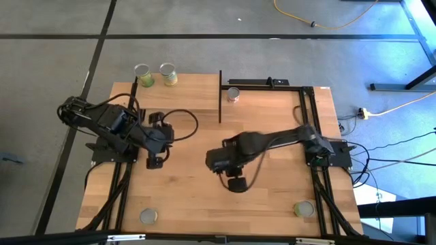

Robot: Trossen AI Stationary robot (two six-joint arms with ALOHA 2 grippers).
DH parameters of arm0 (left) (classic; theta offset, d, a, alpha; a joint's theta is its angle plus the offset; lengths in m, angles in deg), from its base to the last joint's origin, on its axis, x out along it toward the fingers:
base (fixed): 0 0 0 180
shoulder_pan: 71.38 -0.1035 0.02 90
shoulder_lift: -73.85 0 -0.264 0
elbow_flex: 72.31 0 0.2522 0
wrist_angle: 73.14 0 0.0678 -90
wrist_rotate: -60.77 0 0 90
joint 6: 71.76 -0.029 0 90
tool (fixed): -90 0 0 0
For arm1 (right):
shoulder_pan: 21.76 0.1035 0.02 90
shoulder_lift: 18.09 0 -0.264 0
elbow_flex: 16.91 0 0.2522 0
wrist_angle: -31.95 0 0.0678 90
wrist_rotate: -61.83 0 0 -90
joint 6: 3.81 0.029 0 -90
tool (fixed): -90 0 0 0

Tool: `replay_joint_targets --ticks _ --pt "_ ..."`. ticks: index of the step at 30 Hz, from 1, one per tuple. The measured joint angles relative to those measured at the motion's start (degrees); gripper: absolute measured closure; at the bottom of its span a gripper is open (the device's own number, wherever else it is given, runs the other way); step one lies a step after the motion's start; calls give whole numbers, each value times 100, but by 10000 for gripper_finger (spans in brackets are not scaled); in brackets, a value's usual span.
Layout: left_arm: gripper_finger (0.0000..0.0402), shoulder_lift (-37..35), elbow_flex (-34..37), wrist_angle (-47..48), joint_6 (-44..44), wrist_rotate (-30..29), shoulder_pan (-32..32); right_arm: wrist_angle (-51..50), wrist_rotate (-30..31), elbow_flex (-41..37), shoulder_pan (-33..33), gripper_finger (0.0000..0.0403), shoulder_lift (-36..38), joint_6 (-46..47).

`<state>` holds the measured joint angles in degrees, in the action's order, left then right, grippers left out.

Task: Pick and place cans onto a shelf
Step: Put the canned mixed fruits on the shelf

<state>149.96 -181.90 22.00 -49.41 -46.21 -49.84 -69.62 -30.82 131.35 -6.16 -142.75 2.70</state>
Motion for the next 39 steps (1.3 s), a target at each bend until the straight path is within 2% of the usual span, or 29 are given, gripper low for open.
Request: replay_joint_targets --ticks 2,5,10,20,23,30,32,35,39 --pt "349 30 0 -220 -435 45 0 45 -201 -93 2 319 359 -98" --pt "349 96 2 -629 -985 302 0 -279 2 -56 33 324 820 -6" --pt "349 431 3 -1342 -1392 355 2 -222 108 -24 158 332 1761 -127" --pt "349 1658 2 -3470 -2060 123 -8 -221 436 -29 273 333 3456 -113" --pt "349 2029 2 -3773 -2152 130 -50 -221 464 -36 271 333 3843 -212" --pt "353 2619 2 -3838 -1968 193 -270 -222 819 -40 271 333 4393 -219" --pt "363 2673 2 -3923 -1964 224 -310 -221 819 -42 271 333 4463 -226" --pt "383 2676 2 -3925 -1962 611 -391 -221 817 -42 271 333 4529 -221" --pt "392 2676 2 -4084 -1449 731 -472 -220 817 -42 271 333 4531 -215"
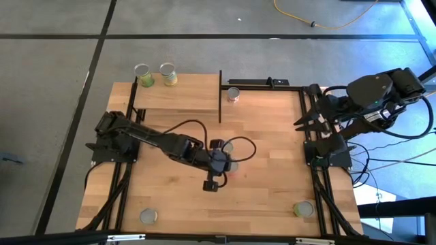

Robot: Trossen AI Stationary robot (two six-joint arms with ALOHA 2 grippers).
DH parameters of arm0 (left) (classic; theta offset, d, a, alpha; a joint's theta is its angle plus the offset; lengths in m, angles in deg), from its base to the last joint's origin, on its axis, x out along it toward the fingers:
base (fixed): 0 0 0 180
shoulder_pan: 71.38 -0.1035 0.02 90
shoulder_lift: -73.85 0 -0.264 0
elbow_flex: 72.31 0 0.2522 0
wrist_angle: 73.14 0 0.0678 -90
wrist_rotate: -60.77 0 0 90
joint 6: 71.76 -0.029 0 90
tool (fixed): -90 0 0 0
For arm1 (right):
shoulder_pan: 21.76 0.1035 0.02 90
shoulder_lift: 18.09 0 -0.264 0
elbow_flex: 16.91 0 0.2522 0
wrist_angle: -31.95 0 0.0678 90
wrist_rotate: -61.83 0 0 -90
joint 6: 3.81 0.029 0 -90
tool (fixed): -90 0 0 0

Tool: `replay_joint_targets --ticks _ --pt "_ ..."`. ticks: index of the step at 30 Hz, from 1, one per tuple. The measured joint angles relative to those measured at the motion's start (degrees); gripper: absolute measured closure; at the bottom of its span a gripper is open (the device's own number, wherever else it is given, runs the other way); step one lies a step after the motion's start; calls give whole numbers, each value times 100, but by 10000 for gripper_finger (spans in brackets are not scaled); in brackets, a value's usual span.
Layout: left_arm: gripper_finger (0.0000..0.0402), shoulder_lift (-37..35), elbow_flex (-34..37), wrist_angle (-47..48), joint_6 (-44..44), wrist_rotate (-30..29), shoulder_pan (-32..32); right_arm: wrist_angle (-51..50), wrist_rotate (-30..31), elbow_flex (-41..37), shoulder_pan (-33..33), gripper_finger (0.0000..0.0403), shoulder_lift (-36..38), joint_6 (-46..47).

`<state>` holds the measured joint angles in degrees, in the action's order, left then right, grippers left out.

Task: Pick and place cans onto a shelf
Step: Put the canned mixed fruits on the shelf

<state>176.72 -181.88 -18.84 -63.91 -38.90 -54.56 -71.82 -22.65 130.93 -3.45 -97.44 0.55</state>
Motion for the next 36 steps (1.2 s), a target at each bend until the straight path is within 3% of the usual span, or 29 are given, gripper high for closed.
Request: replay_joint_targets --ticks 13,22,27,36 --pt "346 0 192 -77 103 382 -236 4 -2 -52 0 333 -24 140" --pt "344 0 1070 -1491 -500 469 -238 4 -7 -52 0 333 -26 131" --pt "344 0 1652 -2197 -905 145 -240 2 -9 -52 0 333 -26 87" --pt "344 3 2244 -2545 -1251 139 -240 2 -9 -52 0 333 -26 -31"
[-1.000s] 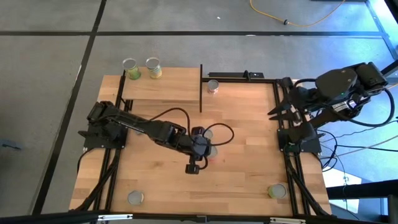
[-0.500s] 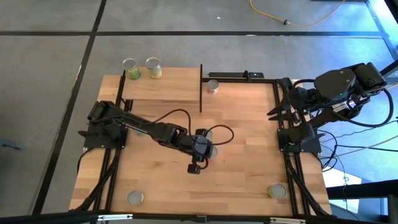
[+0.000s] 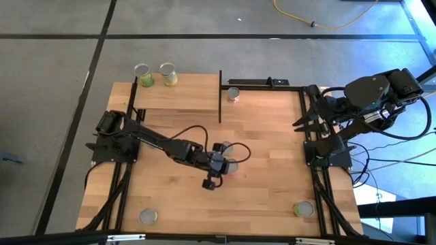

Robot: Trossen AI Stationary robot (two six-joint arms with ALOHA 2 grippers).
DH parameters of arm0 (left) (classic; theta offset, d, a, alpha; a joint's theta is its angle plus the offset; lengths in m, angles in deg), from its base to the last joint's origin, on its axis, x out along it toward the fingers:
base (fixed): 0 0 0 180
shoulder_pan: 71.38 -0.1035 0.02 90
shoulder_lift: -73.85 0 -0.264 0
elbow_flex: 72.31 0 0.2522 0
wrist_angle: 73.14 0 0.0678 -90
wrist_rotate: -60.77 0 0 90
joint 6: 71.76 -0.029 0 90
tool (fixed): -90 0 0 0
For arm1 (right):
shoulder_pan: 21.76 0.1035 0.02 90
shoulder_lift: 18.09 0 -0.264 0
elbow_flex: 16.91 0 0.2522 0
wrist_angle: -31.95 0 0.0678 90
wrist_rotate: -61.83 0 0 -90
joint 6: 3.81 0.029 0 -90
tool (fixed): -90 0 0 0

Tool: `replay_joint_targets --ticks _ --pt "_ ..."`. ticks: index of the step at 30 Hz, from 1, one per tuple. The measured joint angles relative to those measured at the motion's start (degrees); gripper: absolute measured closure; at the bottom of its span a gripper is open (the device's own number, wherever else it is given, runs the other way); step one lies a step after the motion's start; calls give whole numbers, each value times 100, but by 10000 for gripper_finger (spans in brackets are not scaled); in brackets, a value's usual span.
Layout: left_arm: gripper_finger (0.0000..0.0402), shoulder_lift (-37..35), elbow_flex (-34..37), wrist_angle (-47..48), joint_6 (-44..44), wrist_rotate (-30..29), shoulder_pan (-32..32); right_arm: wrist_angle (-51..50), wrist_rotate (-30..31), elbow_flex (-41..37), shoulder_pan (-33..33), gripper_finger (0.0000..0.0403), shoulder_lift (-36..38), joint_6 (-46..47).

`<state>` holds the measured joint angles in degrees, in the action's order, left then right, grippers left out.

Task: Pick and place cans onto a shelf
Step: Put the canned mixed fruits on the shelf

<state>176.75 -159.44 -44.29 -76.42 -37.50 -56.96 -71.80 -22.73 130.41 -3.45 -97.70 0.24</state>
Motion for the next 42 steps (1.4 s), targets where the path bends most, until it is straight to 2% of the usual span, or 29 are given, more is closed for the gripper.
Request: replay_joint_targets --ticks 6,16,33,42 --pt "344 4 97 -89 -717 -98 0 -1 0 0 0 333 0 -4" --pt "344 402 101 -384 -1530 -125 2 -2 10 0 0 333 -1 170" --pt "346 489 97 -353 -1549 -262 2 -4 10 0 -2 333 -107 178" --pt "378 654 64 -158 -1543 -304 7 -2 9 0 -2 333 -103 186"
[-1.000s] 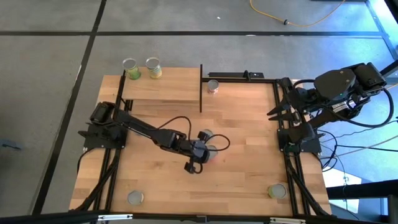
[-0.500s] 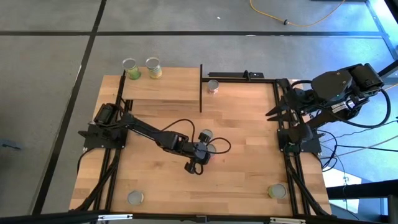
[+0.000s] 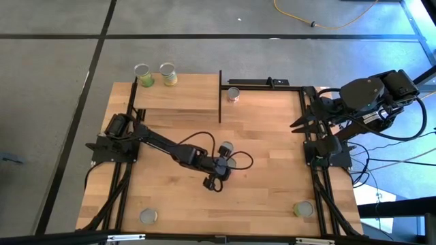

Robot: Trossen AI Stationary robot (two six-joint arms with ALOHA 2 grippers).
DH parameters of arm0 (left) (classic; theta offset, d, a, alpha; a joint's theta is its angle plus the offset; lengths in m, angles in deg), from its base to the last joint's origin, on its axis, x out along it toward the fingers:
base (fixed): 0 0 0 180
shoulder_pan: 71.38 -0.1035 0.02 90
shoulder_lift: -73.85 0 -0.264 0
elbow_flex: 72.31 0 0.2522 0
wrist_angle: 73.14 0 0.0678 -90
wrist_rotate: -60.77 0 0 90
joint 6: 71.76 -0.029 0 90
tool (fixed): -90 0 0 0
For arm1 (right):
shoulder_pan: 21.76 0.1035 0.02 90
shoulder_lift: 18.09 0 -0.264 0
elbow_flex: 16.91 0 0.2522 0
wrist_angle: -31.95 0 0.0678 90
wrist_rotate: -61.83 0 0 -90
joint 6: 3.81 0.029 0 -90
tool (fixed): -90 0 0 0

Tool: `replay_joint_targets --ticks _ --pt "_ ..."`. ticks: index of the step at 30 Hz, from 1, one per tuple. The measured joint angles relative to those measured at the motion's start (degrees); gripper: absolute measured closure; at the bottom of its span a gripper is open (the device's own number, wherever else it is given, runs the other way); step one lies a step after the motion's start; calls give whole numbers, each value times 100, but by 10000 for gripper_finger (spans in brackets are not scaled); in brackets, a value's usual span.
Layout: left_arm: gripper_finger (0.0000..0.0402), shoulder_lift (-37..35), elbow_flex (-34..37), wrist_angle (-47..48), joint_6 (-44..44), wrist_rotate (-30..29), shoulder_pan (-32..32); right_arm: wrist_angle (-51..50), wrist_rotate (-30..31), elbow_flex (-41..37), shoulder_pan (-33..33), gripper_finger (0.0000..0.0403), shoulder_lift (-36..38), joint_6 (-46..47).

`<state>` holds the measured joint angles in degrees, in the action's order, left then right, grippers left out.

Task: Pick and place cans onto a shelf
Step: Put the canned mixed fruits on the shelf

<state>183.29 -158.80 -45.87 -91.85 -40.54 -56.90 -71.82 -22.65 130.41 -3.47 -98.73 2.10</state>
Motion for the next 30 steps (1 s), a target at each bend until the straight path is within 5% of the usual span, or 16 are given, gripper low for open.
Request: replay_joint_targets --ticks 11,21,30 --pt "395 2 -576 671 345 217 -11 0 -2 0 0 333 0 2" --pt "396 -4 -2403 2723 625 74 -7 0 0 0 0 333 0 -9" --pt "396 -12 -4284 4783 1869 -945 -119 0 0 0 0 333 0 -63"
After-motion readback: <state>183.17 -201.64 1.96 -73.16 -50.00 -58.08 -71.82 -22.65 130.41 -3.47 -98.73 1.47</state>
